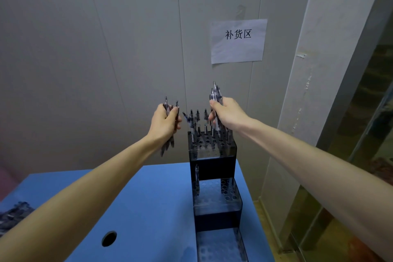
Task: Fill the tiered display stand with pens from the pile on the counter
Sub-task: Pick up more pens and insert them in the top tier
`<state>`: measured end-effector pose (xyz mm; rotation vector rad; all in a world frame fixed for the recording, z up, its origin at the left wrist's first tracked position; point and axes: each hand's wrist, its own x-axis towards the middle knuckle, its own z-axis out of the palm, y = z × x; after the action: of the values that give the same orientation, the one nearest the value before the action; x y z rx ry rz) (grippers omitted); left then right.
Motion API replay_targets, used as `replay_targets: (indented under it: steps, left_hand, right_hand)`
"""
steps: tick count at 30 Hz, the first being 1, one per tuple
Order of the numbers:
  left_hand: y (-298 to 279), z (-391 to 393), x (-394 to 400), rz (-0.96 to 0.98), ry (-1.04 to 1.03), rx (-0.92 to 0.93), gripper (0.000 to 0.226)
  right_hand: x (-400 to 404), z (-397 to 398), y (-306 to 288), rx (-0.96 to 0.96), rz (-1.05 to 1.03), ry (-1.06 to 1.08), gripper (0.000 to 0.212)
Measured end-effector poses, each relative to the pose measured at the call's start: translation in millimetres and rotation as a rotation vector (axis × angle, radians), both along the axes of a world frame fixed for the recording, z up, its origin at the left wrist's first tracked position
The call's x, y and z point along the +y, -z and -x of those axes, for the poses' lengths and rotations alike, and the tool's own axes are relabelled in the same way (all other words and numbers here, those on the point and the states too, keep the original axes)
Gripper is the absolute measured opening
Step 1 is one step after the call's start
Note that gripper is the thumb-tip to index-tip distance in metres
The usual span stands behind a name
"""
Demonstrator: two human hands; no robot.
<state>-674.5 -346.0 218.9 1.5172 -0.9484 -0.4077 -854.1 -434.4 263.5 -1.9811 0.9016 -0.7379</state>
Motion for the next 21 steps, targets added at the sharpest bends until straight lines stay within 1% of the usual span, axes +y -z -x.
replay_targets:
  steps: [2,6,9,12,15,18,21]
  left_hand:
    - [1.2,-1.6,-2.6,-0.044,-0.022,0.026,0.017]
    - [3.0,-5.0,-4.1,-0.068,-0.026,0.101,0.03]
    - [1.6,-8.2,-2.6,-0.098,-0.034,0.08,0.038]
    - [0.6,-11.1,-2.5,-0.15,-0.018,0.041,0.026]
    - [-0.3,-11.6,-5.5,-0.167,-0.02,0.039,0.022]
    - [-0.7,-11.2,-10.4,-0.168,-0.017,0.046,0.024]
    - [-2.6,-10.2,-14.3,-0.135,-0.017,0.012,0.024]
  right_hand:
    - [0.9,-0.1,0.4,0.004,0.008,0.02,0.037]
    - [6.1,0.2,1.9,0.102,0.093,0.023,0.04]
    - [4.6,-1.0,2.7,0.067,0.132,0.038,0.038]
    - [1.9,-0.7,-1.1,0.035,0.138,0.057,0.028]
    - [-1.0,0.0,-5.2,0.047,0.118,0.091,0.018]
    - [-3.9,1.7,-7.7,0.103,0.103,0.098,0.019]
    - [-8.4,3.3,-9.2,0.144,0.119,0.093,0.03]
